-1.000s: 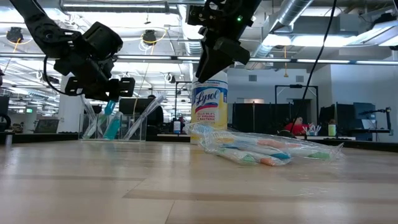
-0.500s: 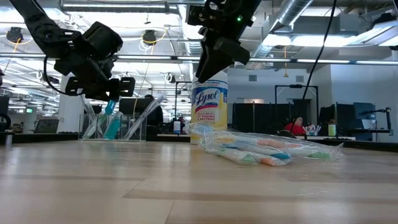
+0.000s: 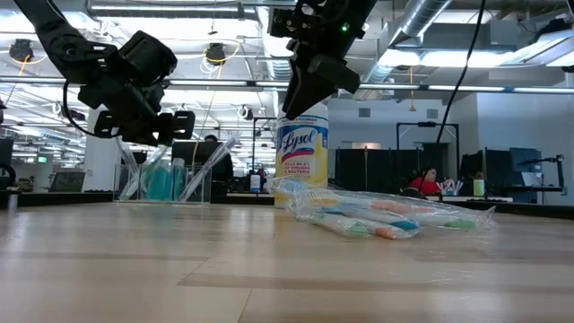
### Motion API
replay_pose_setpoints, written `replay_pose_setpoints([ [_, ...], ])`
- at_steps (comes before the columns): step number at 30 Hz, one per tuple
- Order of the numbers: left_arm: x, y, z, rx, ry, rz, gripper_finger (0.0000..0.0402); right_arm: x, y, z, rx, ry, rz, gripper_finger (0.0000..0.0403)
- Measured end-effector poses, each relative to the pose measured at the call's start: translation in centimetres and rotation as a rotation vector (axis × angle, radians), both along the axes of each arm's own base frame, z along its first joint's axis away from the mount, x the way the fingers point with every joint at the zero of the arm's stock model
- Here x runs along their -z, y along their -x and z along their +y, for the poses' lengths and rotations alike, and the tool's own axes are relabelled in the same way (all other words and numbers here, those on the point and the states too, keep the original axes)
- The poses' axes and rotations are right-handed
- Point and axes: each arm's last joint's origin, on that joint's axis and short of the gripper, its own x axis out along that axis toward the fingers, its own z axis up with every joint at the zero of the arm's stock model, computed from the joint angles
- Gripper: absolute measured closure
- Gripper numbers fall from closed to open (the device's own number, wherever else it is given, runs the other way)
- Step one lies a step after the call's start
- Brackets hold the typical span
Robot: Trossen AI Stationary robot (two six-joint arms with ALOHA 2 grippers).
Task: Pick & Place toothbrushing station
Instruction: Put the mouthwash into the transparent organizer, then put the blue toothbrush into the transparent organizer
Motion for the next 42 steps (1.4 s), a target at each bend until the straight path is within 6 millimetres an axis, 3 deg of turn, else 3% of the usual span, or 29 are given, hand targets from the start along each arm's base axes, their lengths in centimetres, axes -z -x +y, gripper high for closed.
replay_pose_setpoints([
  [16, -0.2, -0.5, -0.7, 0.075, 0.001, 0.034, 0.0262, 0.0, 0.0, 0.0, 0.006, -0.008, -0.004, 0.0281],
  [21, -0.9, -1.0, -2.2, 0.16, -0.013, 0.019, 0.0271, 0.0, 0.0, 0.0, -0.002, -0.021, -0.003, 0.0281],
  [33, -2.9, -1.8, -6.3, 0.442, -0.043, -0.033, 0.029, 0.5, 0.4, 0.6, -0.027, -0.26, 0.038, 0.0281],
  [42, -3.2, -2.2, -9.3, 0.655, -0.021, -0.069, 0.0294, 1.5, 1.1, 1.4, -0.03, -0.473, 0.104, 0.0281],
])
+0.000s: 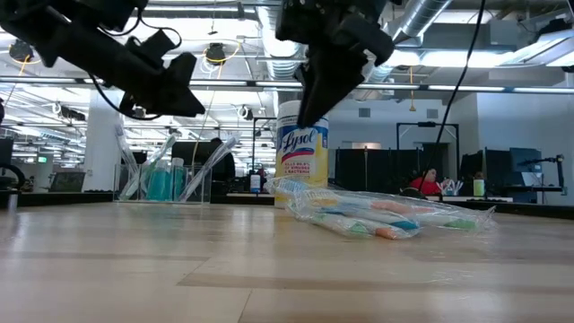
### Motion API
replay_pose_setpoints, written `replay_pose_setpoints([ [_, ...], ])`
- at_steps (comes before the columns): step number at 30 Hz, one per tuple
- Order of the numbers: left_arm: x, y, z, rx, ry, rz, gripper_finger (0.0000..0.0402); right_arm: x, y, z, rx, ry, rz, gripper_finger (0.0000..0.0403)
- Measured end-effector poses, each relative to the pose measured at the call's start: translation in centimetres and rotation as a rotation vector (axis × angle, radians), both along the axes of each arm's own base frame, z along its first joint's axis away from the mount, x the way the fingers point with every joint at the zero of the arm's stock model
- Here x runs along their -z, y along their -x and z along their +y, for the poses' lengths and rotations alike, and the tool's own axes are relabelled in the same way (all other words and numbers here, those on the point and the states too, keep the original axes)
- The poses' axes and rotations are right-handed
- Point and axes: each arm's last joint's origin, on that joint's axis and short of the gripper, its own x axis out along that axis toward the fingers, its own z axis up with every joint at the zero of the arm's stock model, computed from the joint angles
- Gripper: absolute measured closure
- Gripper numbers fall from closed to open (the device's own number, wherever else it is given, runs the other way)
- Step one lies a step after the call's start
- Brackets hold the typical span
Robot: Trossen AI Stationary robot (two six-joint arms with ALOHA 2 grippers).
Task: Pick & Place toothbrushing station
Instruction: Put the blue toothbrush into the transparent organizer
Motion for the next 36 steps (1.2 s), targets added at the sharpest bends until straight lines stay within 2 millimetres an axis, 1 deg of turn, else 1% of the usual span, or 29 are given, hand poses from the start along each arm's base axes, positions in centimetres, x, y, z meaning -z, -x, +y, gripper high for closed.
replay_pose_setpoints([
  [6, 0.0, -0.1, -1.6, 0.107, 0.011, -0.002, 0.0295, 2.3, 1.0, 0.8, 0.0, -0.022, 0.059, 0.0281],
  [10, 0.0, -0.3, -2.5, 0.209, 0.035, -0.001, 0.0295, 3.5, 1.2, 1.1, 0.034, -0.043, 0.052, 0.0281],
  [12, 0.0, -0.3, -2.9, 0.253, 0.045, -0.002, 0.0295, 3.9, 1.3, 1.3, 0.041, -0.049, 0.049, 0.0281],
  [19, 0.1, -0.3, -3.9, 0.367, 0.072, -0.003, 0.0295, 4.7, 1.0, 2.1, 0.021, -0.072, -0.047, 0.0281],
  [29, 0.0, -0.3, -4.8, 0.412, 0.076, -0.009, 0.0295, 4.8, 1.1, 2.3, 0.037, -0.084, -0.047, 0.0281],
  [32, 0.0, -0.2, -4.9, 0.421, 0.076, -0.009, 0.0295, 5.8, 0.6, 2.3, 0.05, -0.089, -0.04, 0.0281],
  [34, 0.0, -0.2, -5.1, 0.426, 0.076, -0.011, 0.0296, 6.7, 0.8, 2.3, 0.055, -0.082, 0.008, 0.0281],
  [36, 0.0, -0.2, -5.1, 0.429, 0.076, -0.011, 0.0295, 7.5, 0.2, 2.4, 0.048, -0.096, -0.001, 0.0281],
])
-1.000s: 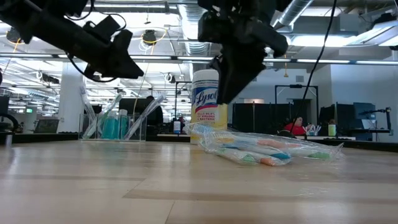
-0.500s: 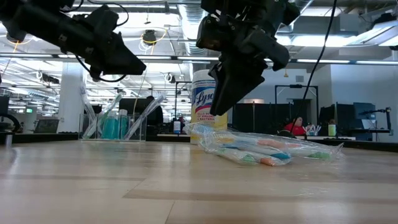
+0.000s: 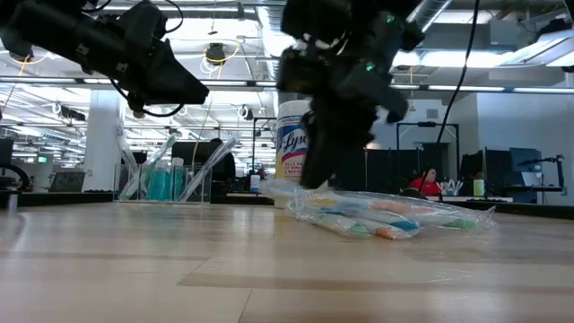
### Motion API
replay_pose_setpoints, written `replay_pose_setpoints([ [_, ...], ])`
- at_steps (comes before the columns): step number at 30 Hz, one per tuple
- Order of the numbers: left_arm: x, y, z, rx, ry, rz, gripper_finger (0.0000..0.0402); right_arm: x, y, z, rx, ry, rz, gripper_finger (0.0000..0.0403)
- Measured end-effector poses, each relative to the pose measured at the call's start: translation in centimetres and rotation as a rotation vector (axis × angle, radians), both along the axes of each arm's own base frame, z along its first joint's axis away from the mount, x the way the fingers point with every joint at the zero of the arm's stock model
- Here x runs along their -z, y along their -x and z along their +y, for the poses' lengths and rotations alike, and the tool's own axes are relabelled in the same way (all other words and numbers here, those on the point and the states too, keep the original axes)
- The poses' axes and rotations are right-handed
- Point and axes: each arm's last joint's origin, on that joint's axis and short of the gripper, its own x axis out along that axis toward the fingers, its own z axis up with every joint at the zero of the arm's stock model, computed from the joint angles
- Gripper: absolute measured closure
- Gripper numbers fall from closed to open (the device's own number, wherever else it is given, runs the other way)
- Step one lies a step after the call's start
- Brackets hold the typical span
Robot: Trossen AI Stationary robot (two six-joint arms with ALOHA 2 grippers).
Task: Pick & Place toothbrushing station
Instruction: Put the blue toothbrush into the transparent organizer
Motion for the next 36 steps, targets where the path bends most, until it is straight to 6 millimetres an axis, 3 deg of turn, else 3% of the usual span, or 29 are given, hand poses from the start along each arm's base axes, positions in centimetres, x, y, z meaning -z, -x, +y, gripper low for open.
replay_pose_setpoints([
  [4, 0.0, 0.0, -0.1, 0.005, 0.001, -0.006, 0.0296, 1.5, -0.1, 0.0, 0.007, 0.003, 0.05, 0.0281],
  [11, -0.2, 0.0, -0.1, 0.004, 0.003, -0.017, 0.0295, 1.1, -0.1, -0.1, 0.01, 0.007, 0.04, 0.0296],
  [22, -0.2, 0.0, -0.1, 0.004, 0.003, -0.018, 0.0296, 0.9, -0.1, -0.1, 0.001, 0.013, 0.038, 0.0385],
  [36, -0.1, 0.0, -0.1, 0.004, 0.003, -0.017, 0.0296, -1.9, -1.3, 0.1, -0.046, 0.035, 0.028, 0.0396],
])
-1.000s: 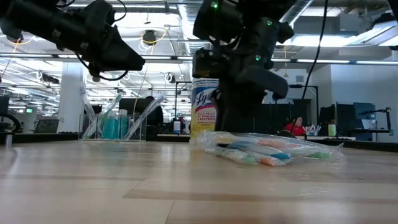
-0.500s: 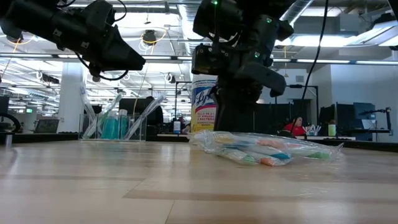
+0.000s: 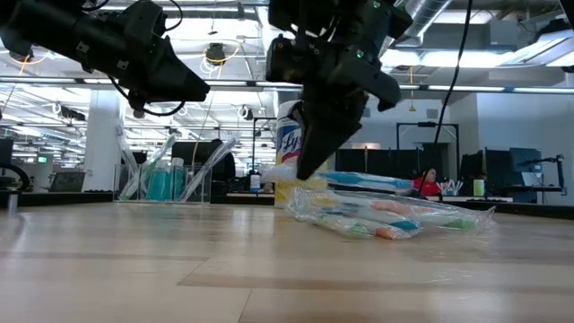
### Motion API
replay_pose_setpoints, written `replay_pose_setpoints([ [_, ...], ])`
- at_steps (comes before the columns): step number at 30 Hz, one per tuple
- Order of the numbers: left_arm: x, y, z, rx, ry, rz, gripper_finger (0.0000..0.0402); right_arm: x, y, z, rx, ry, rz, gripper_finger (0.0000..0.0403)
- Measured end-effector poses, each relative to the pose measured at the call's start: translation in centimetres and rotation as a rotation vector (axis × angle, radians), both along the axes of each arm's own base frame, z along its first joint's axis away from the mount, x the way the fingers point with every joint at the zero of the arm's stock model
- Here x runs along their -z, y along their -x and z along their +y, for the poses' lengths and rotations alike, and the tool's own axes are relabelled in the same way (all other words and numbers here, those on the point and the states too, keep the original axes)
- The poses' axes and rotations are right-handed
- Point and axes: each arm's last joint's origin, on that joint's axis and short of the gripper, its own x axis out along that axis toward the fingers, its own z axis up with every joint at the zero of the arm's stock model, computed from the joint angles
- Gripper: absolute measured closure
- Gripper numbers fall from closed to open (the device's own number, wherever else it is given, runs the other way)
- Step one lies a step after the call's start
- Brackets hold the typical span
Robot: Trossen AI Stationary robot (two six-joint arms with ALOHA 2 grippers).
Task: Pick & Place toothbrushing station
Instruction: Put the blue toothbrush into the transparent organizer
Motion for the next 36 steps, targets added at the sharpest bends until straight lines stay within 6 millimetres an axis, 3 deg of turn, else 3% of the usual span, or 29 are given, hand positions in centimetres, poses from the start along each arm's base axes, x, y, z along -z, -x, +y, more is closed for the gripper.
replay_pose_setpoints([
  [11, 0.0, 0.0, 0.0, 0.0, 0.0, 0.0, 0.0295, -1.8, -1.5, -1.3, 0.007, -0.004, -0.107, 0.0399],
  [19, 0.0, 0.0, 0.0, -0.007, -0.003, 0.001, 0.0297, -5.1, -1.9, -1.2, -0.048, -0.033, -0.304, 0.0401],
  [23, 0.1, 0.0, 0.0, -0.006, -0.003, 0.001, 0.0297, -7.1, -1.7, -1.5, -0.079, -0.052, -0.43, 0.0402],
  [36, 0.2, 0.2, 0.2, -0.04, -0.012, -0.009, 0.0297, -10.1, 0.7, -3.5, -0.056, -0.1, -0.712, 0.0403],
])
